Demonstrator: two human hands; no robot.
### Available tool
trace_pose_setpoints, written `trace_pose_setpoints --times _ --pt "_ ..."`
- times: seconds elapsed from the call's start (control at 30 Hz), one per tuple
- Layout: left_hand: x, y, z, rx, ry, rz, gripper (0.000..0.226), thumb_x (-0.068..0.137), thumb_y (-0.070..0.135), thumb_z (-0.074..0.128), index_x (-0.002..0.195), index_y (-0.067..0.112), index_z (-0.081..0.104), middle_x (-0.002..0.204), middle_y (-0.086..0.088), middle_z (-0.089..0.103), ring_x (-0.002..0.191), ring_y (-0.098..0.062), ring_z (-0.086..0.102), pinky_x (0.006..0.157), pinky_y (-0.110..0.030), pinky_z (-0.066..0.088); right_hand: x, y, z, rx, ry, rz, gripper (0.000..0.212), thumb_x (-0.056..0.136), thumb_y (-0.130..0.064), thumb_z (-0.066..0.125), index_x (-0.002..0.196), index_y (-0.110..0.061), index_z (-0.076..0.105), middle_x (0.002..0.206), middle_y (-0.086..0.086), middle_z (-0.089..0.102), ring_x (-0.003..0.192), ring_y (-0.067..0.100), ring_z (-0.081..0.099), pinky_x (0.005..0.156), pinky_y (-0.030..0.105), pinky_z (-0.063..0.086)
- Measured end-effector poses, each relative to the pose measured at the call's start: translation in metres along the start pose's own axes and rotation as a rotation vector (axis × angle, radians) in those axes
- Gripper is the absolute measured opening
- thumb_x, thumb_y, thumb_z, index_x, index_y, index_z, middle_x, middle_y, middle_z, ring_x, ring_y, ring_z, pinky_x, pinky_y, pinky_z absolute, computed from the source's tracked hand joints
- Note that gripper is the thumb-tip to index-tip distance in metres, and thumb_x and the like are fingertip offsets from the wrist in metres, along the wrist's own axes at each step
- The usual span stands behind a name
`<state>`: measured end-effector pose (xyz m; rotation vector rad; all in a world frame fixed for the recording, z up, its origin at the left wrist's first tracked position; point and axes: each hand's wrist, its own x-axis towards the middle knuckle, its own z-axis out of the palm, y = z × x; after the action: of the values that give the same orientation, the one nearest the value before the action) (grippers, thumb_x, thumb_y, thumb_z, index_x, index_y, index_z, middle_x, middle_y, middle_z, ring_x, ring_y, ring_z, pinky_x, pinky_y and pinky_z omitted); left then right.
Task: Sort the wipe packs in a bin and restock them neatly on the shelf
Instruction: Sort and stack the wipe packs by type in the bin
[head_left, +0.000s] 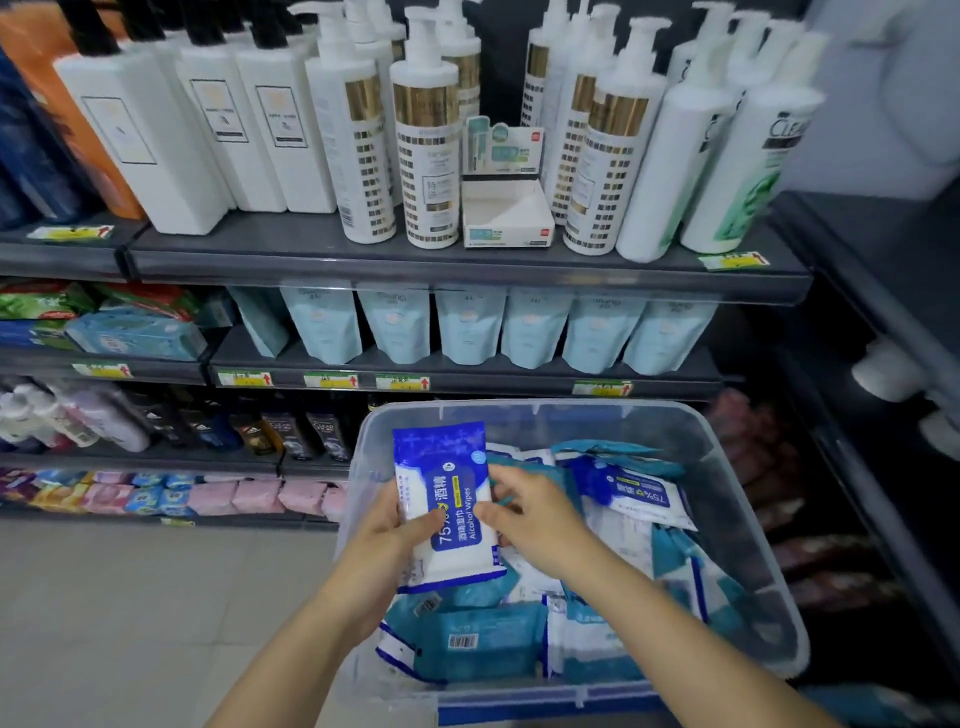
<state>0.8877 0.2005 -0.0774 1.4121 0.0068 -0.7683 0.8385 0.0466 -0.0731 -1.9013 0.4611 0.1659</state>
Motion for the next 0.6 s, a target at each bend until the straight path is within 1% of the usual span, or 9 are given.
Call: trace_pose_setpoints --times 0.07,0.13,0.23,0.3,0.33,0.4,0.47,0.53,0.6 --pt "0.002 -0.001 0.007 0.001 0.017 0.001 0.016 0.093 0.008 0.056 0.106 0.019 0.057 0.087 -0.001 0.075 0.072 -0.019 0.073 0.050 -0.026 0.055 -0.001 0.002 -0.005 0.011 -0.002 0.005 0.035 0.093 -0.018 0.057 0.128 -0.021 0.053 0.104 -0.004 0.057 0.088 0.008 0.058 0.060 0.015 0.050" --pt "0.007 -0.004 0.012 -0.010 0.039 -0.008 0.013 0.094 0.010 0.055 0.102 0.019 0.058 0.086 -0.002 0.075 0.069 -0.019 0.072 0.049 -0.027 0.056 -0.001 0.010 -0.018 -0.061 0.077 -0.006 0.042 0.090 -0.020 0.061 0.132 -0.020 0.051 0.114 -0.001 0.060 0.093 0.008 0.056 0.071 0.019 0.050" --pt "0.015 -0.007 0.017 0.003 0.065 -0.023 0.012 0.094 0.013 0.055 0.103 0.020 0.057 0.086 0.000 0.075 0.072 -0.018 0.072 0.054 -0.030 0.057 -0.003 0.034 -0.050 -0.271 0.273 -0.014 0.048 0.086 -0.020 0.067 0.131 -0.017 0.052 0.124 0.002 0.057 0.106 0.012 0.052 0.095 0.027 0.042" --pt "0.019 -0.009 0.019 0.024 0.069 -0.021 0.011 0.093 0.014 0.056 0.103 0.020 0.057 0.087 -0.001 0.075 0.073 -0.020 0.072 0.056 -0.032 0.058 -0.006 0.058 -0.072 -0.486 0.332 0.050 0.056 0.084 -0.024 0.068 0.135 -0.017 0.047 0.133 0.003 0.050 0.122 0.019 0.044 0.105 0.030 0.034" --pt "0.021 -0.010 0.020 0.031 0.069 -0.024 0.010 0.093 0.014 0.056 0.102 0.020 0.057 0.087 -0.002 0.075 0.073 -0.020 0.072 0.056 -0.032 0.058 -0.008 0.070 -0.081 -0.607 0.325 0.112 0.060 0.084 -0.027 0.068 0.138 -0.017 0.043 0.138 0.003 0.046 0.127 0.021 0.040 0.107 0.030 0.031" --pt "0.023 -0.012 0.023 0.040 0.073 -0.035 0.009 0.093 0.014 0.057 0.101 0.019 0.056 0.088 -0.002 0.074 0.070 -0.019 0.072 0.053 -0.030 0.058 -0.010 0.092 -0.093 -0.741 0.281 0.222 0.067 0.082 -0.035 0.068 0.141 -0.020 0.039 0.143 0.001 0.041 0.131 0.022 0.037 0.109 0.031 0.030" --pt "0.025 -0.015 0.025 0.050 0.075 -0.043 0.011 0.093 0.014 0.057 0.103 0.019 0.056 0.088 -0.002 0.074 0.070 -0.019 0.072 0.053 -0.030 0.058 -0.010 0.105 -0.099 -0.658 0.237 0.249 0.069 0.082 -0.038 0.068 0.141 -0.020 0.039 0.145 0.000 0.040 0.131 0.022 0.037 0.110 0.032 0.031" --pt "0.026 -0.017 0.025 0.060 0.088 -0.044 0.014 0.092 0.015 0.058 0.106 0.018 0.056 0.090 -0.003 0.074 0.073 -0.022 0.072 0.056 -0.032 0.058 -0.009 0.109 -0.102 -0.615 0.239 0.222 0.061 0.085 -0.033 0.065 0.140 -0.020 0.041 0.142 0.001 0.043 0.127 0.022 0.040 0.106 0.031 0.034" --pt "0.028 -0.019 0.025 0.068 0.098 -0.045 0.016 0.092 0.016 0.059 0.108 0.018 0.056 0.093 -0.005 0.074 0.076 -0.024 0.072 0.061 -0.036 0.058 -0.008 0.109 -0.105 -0.724 0.280 0.183 0.047 0.091 -0.029 0.057 0.136 -0.019 0.046 0.136 0.002 0.050 0.119 0.023 0.047 0.098 0.031 0.041"
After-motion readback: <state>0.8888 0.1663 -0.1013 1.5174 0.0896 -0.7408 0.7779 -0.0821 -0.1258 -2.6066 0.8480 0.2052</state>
